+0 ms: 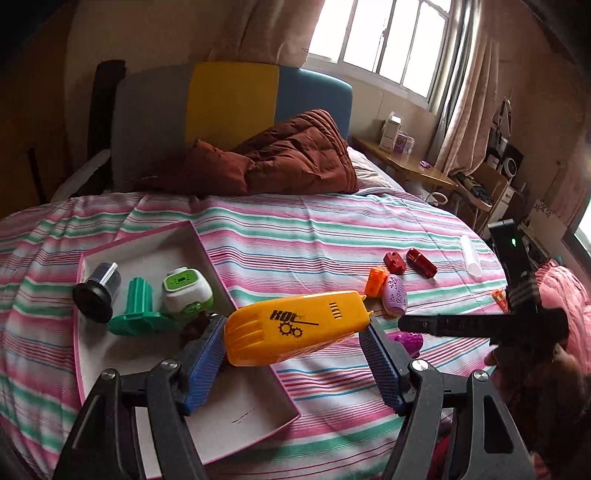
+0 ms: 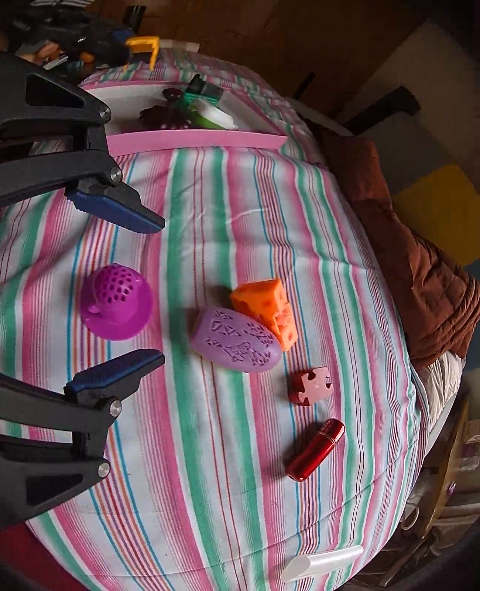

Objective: Organize rigid objects
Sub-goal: 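Lower the yellow block into the tray, open left tool while right grasps magenta perforated ball, then carry the magenta ball into the tray and open the right tool, then move both tools back toward the remaining toys, then grasp the lilac oval piece with the left tool, then grasp the red cylinder with the right tool while the left lifts the lilac oval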

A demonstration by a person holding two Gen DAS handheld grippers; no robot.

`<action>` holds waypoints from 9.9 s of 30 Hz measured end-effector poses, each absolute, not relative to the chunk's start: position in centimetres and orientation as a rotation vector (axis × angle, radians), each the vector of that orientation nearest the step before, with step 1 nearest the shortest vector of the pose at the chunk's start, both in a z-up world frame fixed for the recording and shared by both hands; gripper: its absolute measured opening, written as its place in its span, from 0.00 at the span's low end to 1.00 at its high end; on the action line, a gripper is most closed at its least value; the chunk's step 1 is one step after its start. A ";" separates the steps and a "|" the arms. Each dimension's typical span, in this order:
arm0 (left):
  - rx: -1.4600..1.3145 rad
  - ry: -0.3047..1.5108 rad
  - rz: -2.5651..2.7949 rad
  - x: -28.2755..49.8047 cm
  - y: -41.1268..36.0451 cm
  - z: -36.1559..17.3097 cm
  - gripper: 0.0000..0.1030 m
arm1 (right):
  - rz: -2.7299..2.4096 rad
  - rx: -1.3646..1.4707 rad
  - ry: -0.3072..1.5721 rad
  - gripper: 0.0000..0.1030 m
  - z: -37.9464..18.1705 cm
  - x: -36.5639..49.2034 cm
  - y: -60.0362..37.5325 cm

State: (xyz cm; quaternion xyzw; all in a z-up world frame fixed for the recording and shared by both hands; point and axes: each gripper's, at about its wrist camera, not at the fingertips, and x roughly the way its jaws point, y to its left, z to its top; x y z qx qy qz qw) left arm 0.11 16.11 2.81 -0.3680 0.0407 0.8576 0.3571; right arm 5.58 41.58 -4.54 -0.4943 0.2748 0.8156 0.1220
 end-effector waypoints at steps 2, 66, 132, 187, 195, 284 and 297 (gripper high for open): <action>-0.954 0.081 2.235 -0.2 14.9 2.9 0.71 | 2.365 -1.438 0.762 0.62 -5.1 6.2 40.3; -1.219 -0.032 2.625 -5.4 0.3 -2.1 0.87 | 2.765 -1.269 0.386 0.32 -2.1 4.9 28.6; -1.289 -0.120 2.740 -4.0 -6.2 -2.9 0.87 | 2.890 -1.694 -0.034 0.34 -7.6 -10.4 10.0; -1.171 0.110 2.735 -1.9 -0.7 0.5 0.87 | 2.633 -1.022 0.084 0.44 3.6 -1.6 36.3; -1.155 0.170 2.738 -1.7 0.5 1.0 0.87 | 2.337 -0.949 0.136 0.44 0.5 2.0 47.1; -1.051 0.459 1.923 -1.9 34.8 -7.9 0.42 | 1.970 -0.841 1.169 0.44 -4.4 9.5 60.0; -0.974 0.471 1.984 -0.6 32.3 -8.2 0.42 | 1.893 -0.870 1.231 0.44 -6.0 10.2 60.4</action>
